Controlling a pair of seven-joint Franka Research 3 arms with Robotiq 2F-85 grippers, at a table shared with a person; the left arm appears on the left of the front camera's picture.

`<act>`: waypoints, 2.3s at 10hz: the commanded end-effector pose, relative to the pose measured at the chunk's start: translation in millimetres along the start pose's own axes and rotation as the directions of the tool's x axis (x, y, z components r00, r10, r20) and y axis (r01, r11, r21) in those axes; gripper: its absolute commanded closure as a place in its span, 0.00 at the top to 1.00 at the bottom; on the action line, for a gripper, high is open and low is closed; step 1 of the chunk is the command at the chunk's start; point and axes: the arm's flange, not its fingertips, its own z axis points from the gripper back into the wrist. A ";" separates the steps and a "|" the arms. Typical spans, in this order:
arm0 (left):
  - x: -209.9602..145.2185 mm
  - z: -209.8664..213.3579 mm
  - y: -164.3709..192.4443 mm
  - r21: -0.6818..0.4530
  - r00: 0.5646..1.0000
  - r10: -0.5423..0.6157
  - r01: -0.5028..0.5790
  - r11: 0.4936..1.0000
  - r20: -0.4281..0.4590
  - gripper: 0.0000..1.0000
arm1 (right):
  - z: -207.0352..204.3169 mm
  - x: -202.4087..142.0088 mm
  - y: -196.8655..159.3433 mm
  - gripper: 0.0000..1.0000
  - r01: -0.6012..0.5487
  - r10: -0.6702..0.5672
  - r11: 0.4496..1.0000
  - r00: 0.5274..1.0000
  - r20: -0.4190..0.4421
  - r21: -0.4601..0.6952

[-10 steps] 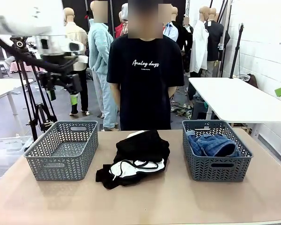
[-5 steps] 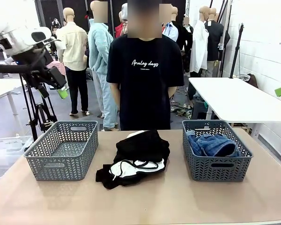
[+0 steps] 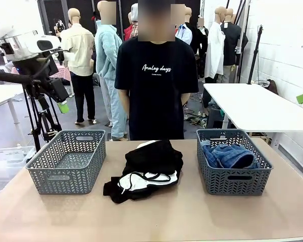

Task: Sort the tops and bottoms.
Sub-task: Lift clothes from the center of the table with your right hand.

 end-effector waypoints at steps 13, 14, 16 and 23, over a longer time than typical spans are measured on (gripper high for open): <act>-2.4 3.5 3.9 -0.015 0.999 0.017 -0.016 1.000 0.047 1.00 | -274.6 103.2 270.0 1.00 -0.257 0.378 0.857 0.903 -0.205 0.446; -2.4 3.5 3.9 -0.015 0.999 0.017 -0.016 1.000 0.047 1.00 | -286.4 95.1 264.4 1.00 -0.235 0.362 0.870 0.901 -0.239 0.433; -2.4 3.5 3.9 -0.015 0.999 0.017 -0.016 1.000 0.047 1.00 | -303.4 80.1 267.6 1.00 -0.218 0.370 0.871 0.881 -0.296 0.441; -2.4 3.5 3.9 -0.015 0.999 0.017 -0.016 1.000 0.047 1.00 | -312.7 70.5 266.1 1.00 -0.220 0.380 0.866 0.873 -0.304 0.450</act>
